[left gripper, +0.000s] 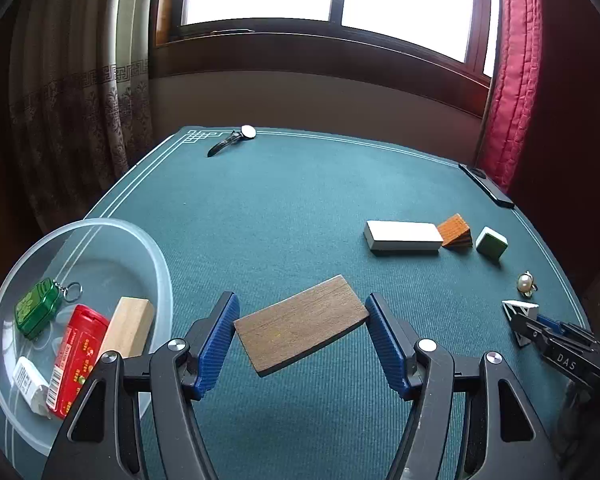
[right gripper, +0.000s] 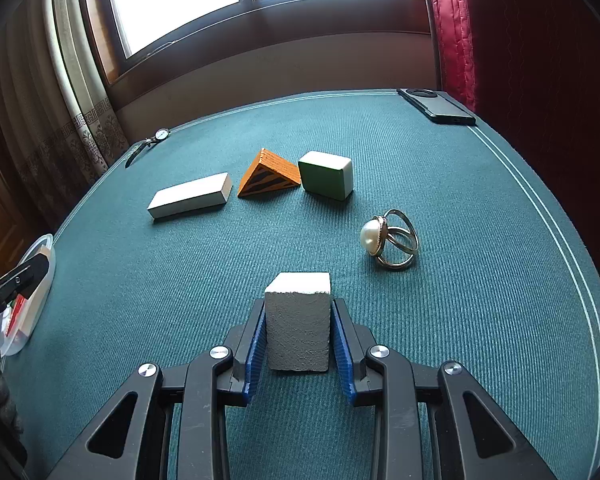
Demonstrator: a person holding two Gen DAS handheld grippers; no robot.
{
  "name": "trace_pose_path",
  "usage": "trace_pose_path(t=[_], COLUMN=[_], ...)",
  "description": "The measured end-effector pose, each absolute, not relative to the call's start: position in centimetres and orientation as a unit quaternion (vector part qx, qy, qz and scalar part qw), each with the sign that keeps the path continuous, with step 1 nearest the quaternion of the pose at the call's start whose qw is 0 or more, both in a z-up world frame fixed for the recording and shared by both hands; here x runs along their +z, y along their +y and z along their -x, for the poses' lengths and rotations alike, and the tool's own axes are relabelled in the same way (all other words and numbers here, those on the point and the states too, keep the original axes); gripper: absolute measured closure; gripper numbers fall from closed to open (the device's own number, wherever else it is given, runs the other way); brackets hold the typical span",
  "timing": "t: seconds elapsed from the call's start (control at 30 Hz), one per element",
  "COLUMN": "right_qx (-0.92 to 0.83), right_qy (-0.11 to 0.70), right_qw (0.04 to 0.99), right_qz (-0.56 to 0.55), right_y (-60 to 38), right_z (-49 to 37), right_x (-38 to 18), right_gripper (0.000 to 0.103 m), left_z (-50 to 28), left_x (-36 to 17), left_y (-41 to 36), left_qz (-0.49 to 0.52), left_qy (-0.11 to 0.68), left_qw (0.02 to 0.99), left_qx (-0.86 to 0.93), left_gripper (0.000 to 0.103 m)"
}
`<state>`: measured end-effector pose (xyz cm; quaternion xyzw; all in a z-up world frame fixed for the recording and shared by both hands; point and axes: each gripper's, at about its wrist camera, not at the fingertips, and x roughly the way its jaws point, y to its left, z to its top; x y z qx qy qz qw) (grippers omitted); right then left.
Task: Organize rigid objects
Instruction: 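Lift the brown block with the left tool and release it into the bowl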
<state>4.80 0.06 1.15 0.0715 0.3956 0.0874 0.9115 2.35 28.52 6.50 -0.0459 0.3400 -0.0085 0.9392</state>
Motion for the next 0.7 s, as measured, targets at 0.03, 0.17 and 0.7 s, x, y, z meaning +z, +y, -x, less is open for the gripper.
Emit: trace_pose_path(t=[0.03, 0.17, 0.7], right_qx=[0.087, 0.087, 0.075], right_qy=[0.396, 0.396, 0.399], right_qw=[0.911, 0.912, 0.912], right_qz=[-0.071, -0.071, -0.056], right_y=[0.1, 0.0, 0.1], right_z=[-4.8, -4.9, -4.9], right_x=[1.1, 1.1, 1.0], right_gripper=[0.070, 0.070, 0.070], left_z=[-2.2, -1.5, 1.6], left_x=[6.7, 7.3, 7.4], left_y=[28.9, 30.7, 40.4], left_qz=[0.048, 0.055, 0.091], left_qy=[0.338, 0.328, 0.309], left_qw=[0.940, 0.943, 0.942], left_qx=[-0.005, 0.010, 0.098], left_gripper=[0.037, 0.037, 0.037])
